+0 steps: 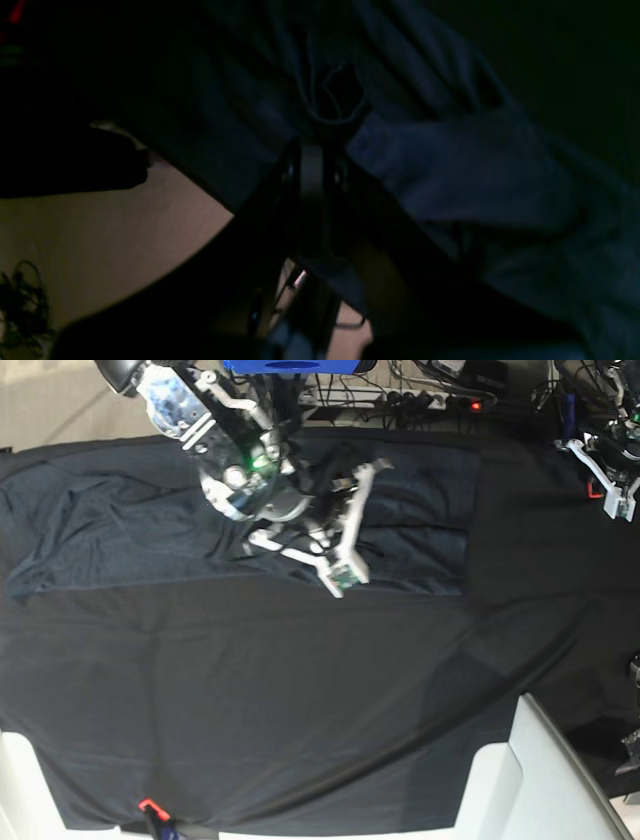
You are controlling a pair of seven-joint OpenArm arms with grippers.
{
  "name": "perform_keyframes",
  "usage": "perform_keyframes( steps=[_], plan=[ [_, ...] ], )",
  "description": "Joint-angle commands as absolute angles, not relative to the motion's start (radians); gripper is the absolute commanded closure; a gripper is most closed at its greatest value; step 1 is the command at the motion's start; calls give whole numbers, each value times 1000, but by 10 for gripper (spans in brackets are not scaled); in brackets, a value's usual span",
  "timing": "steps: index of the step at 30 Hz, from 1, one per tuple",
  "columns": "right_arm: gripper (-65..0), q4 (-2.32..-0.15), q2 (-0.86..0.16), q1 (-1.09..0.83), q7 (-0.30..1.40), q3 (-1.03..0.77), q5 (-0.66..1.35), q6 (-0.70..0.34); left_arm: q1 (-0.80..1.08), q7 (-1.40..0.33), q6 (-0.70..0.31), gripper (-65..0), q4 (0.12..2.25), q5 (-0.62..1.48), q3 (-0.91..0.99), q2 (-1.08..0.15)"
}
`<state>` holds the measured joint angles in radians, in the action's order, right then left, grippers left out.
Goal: Fold the T-shirt properly
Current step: 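Lay the folded fabric down and open the right gripper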
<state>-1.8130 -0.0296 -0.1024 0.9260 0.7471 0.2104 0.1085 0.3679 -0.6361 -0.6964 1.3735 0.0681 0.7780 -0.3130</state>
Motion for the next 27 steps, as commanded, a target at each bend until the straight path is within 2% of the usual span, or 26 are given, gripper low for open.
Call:
perform_keyframes(
  steps=[1, 5, 13, 23, 25, 27],
  plan=[
    [0, -1831, -12, -90, 918, 773, 220, 105, 358, -621, -698, 0, 1395, 64, 785, -326],
    [0, -1819, 31, -82, 918, 825, 220, 105, 351, -621, -698, 0, 1394, 62, 783, -326],
    [0, -1728, 42, -2, 917, 934, 220, 102, 348, -621, -698, 0, 1394, 64, 780, -326],
    [-11, -1575, 97, 53, 857, 954, 220, 99, 323, -621, -698, 0, 1392, 62, 780, -326],
    [-81, -1569, 99, 58, 839, 954, 220, 99, 323, -621, -698, 0, 1391, 62, 780, -325],
    [-201, -1570, 99, 58, 839, 954, 220, 104, 323, -621, -698, 0, 1385, 62, 780, -323]
  ],
)
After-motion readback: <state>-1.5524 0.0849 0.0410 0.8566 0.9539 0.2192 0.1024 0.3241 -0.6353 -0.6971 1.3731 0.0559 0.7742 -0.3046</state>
